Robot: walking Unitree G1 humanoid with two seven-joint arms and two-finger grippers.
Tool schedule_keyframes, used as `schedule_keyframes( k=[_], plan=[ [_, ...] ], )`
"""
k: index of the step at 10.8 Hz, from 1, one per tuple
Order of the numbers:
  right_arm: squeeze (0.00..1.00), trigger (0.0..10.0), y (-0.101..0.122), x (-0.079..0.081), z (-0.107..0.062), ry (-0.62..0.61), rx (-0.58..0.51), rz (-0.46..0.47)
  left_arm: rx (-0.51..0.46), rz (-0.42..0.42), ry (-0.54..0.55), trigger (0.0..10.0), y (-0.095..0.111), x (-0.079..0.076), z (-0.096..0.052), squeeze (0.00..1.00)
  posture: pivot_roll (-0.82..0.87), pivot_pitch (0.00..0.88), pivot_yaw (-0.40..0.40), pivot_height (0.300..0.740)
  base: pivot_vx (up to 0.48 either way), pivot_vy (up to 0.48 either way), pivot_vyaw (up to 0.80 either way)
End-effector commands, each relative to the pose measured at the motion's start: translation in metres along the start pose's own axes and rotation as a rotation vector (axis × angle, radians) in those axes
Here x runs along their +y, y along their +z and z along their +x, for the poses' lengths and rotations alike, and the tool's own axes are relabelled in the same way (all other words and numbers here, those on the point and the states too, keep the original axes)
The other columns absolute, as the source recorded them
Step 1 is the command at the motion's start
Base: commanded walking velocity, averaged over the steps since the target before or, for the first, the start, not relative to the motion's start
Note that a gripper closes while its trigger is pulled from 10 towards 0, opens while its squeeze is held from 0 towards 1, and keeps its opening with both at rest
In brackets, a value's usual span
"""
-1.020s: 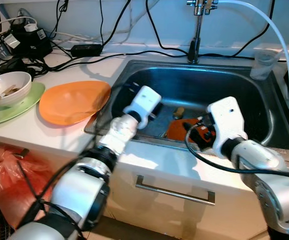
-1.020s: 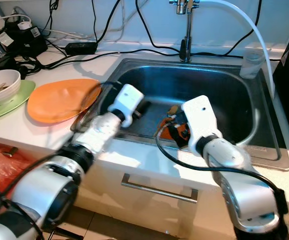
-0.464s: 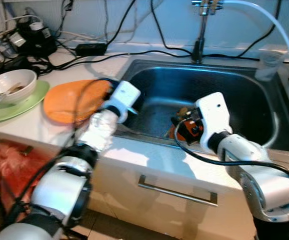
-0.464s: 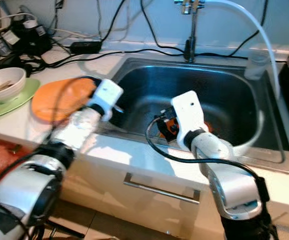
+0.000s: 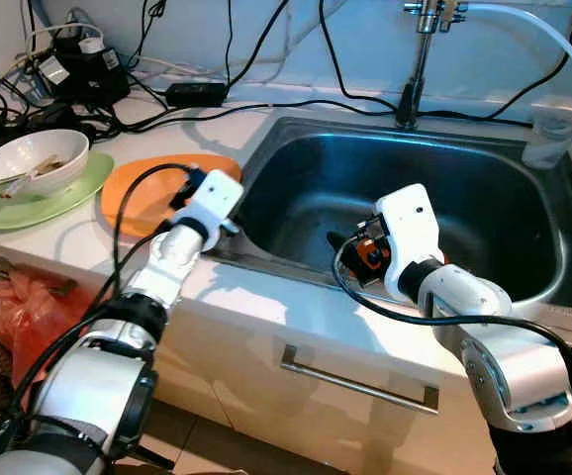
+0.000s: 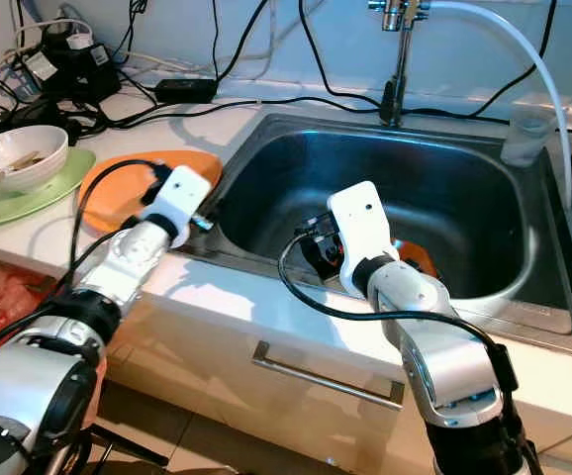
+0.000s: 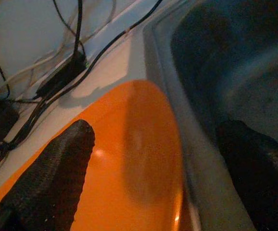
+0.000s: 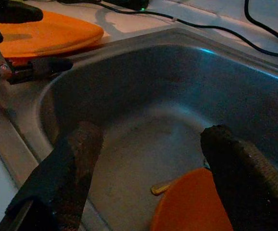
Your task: Kitchen organization
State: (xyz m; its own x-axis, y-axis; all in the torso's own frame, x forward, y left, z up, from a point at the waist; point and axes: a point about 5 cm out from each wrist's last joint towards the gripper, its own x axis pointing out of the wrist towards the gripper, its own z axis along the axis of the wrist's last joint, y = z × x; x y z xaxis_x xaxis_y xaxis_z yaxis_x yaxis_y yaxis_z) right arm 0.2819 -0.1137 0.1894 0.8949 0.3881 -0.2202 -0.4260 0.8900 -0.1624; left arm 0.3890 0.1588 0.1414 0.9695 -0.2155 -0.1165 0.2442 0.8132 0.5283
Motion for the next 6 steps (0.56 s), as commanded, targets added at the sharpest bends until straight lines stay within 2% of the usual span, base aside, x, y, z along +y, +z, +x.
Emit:
schedule_keyframes(
  k=[1, 2, 3, 4, 6],
  plan=[
    [0.0, 10.0, 0.007, 0.002, 0.003, 0.014, -0.032, -0.007, 0.012, 0.018, 0.012, 10.0, -0.003, 0.006, -0.002, 1.0, -0.14, 0.0, 0.077, 0.74, 0.0, 0.0, 0.0],
    [0.0, 10.0, 0.007, 0.002, 0.003, 0.015, -0.034, -0.006, 0.026, 0.032, 0.002, 10.0, -0.005, 0.007, -0.003, 1.0, -0.14, 0.0, 0.079, 0.74, 0.0, 0.0, 0.0],
    [0.0, 10.0, 0.006, 0.002, 0.003, 0.013, -0.036, -0.005, 0.052, 0.043, -0.018, 10.0, -0.01, 0.007, -0.004, 0.78, -0.14, 0.0, 0.082, 0.74, 0.0, 0.0, 0.0],
    [0.0, 10.0, 0.006, 0.002, 0.003, 0.012, -0.037, -0.003, 0.075, 0.042, -0.028, 10.0, -0.013, 0.007, -0.005, 0.0, -0.14, 0.0, 0.087, 0.74, 0.0, 0.0, 0.0],
    [0.0, 10.0, 0.006, 0.002, 0.003, 0.01, -0.041, -0.002, 0.116, 0.063, -0.072, 10.0, -0.019, 0.006, -0.006, 0.0, -0.14, 0.0, 0.089, 0.74, 0.0, 0.0, 0.0]
  ],
)
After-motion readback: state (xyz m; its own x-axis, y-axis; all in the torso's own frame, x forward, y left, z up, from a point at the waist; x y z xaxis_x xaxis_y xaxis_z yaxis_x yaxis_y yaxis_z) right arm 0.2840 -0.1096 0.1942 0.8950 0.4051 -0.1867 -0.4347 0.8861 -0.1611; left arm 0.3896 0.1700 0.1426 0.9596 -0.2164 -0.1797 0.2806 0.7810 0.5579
